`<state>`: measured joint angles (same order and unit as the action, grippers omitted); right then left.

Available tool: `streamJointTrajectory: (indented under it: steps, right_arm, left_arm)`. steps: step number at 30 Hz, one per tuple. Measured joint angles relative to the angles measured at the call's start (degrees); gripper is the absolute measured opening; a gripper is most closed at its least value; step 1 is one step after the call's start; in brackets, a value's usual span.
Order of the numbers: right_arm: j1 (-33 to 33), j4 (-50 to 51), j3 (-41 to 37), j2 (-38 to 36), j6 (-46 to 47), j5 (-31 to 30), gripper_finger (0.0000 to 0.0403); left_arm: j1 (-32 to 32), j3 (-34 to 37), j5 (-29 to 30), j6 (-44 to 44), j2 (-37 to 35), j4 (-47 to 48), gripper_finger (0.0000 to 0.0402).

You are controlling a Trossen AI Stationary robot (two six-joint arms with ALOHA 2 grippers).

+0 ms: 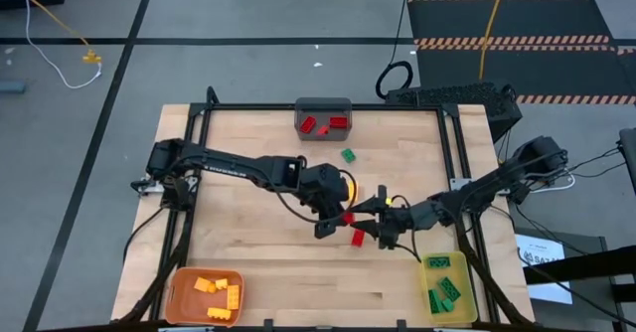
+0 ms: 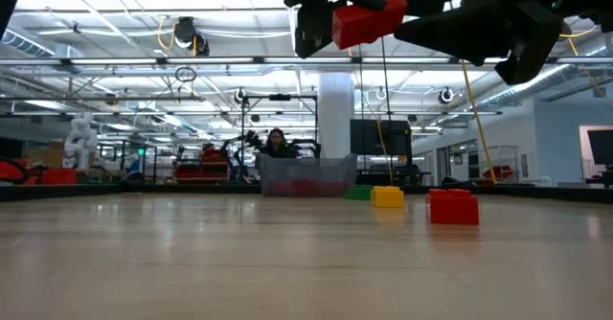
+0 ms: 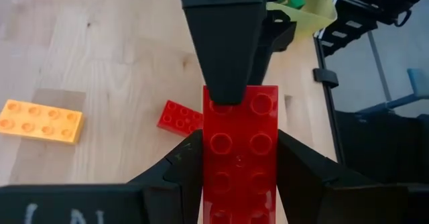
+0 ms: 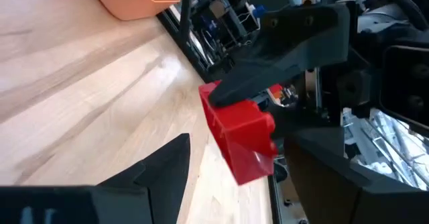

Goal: Sort & place blocks by color
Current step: Put the red game piece into the black bin

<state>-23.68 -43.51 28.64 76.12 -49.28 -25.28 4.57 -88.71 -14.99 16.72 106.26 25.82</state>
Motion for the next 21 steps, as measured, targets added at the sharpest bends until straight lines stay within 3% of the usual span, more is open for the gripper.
streamJointTrajectory:
  steps: [5,8,15,21]
  right_arm:
    - [0.1,-3.8,0.0,1.3,0.4,0.0,0.0227]
    - [0.1,-5.4,0.0,1.5,0.4,0.1,0.0204]
    - [0.1,-3.2,0.0,1.5,1.7,1.7,0.0074]
    - [0.1,-2.2,0.0,1.4,4.0,1.3,0.0074]
  left_arm:
    - [0.0,0.0,0.0,1.0,0.1,-0.6,0.0145]
    - [0.0,0.0,0.0,1.7,0.1,-0.5,0.0145]
    - [0.0,0.0,-0.1,2.3,0.4,0.1,0.0167]
    - [-0.1,0.0,0.0,2.0,0.5,0.0,0.0174]
